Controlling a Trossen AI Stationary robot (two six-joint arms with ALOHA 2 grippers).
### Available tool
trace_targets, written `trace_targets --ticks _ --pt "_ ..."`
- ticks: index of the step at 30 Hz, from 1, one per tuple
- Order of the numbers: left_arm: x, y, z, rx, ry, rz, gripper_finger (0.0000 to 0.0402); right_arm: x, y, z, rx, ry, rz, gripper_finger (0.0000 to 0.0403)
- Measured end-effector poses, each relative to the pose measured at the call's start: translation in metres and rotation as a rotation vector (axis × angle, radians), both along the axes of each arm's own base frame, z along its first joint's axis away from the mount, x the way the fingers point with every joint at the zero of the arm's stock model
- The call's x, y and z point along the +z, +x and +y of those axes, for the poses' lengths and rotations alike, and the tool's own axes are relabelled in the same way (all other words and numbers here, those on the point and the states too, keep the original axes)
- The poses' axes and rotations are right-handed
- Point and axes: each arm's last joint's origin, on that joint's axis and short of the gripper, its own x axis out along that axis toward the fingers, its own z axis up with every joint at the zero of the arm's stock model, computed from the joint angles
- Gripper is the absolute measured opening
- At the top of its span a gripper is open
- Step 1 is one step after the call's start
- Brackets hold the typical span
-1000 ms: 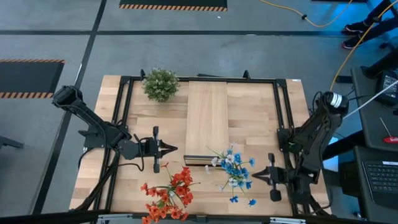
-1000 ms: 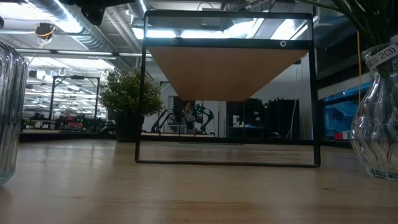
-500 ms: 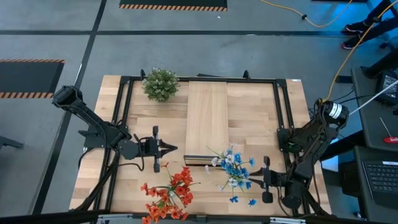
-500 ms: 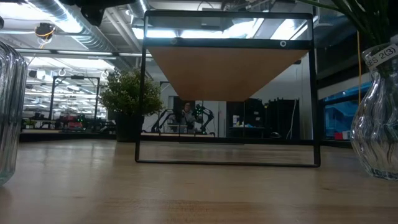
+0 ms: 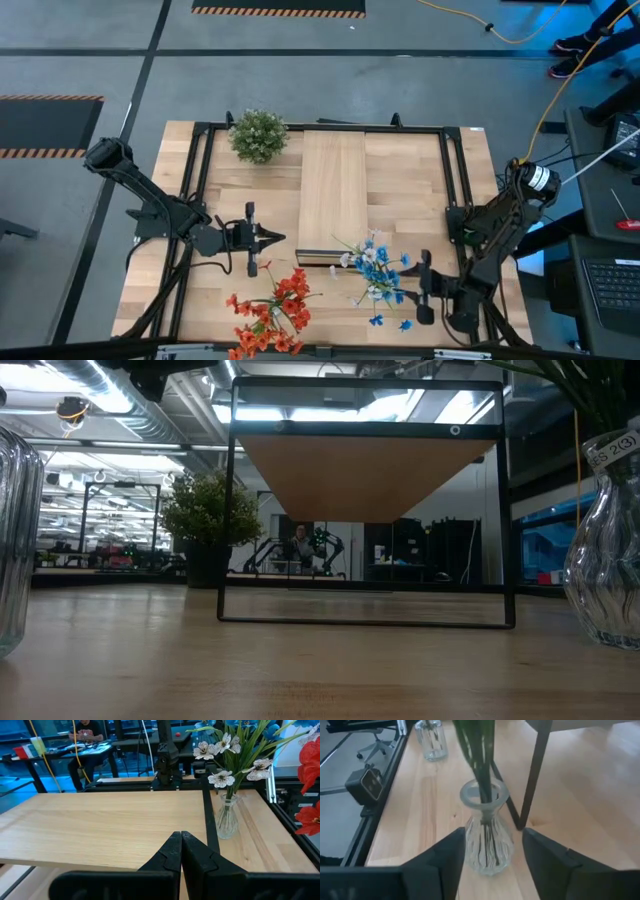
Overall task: Pick and place flowers into a vace then onto a shelf
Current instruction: Put the right transparent flower vase with flowers on the shelf
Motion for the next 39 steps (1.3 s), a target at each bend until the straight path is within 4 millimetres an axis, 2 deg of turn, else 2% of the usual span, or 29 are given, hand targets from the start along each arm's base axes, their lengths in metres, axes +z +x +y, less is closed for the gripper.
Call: trace_targets --ticks 9,39 --pt "-0.005 -0.001 0.0 -0.013 -0.042 0.04 0.0003 0.001 0.009 -0.001 0.02 -0.005 0.022 0.0235" --pt "-0.009 -0.002 0.001 0.012 -0.074 0.061 0.0003 -0.001 0.017 -0.004 0.07 -0.008 0.094 0.0237"
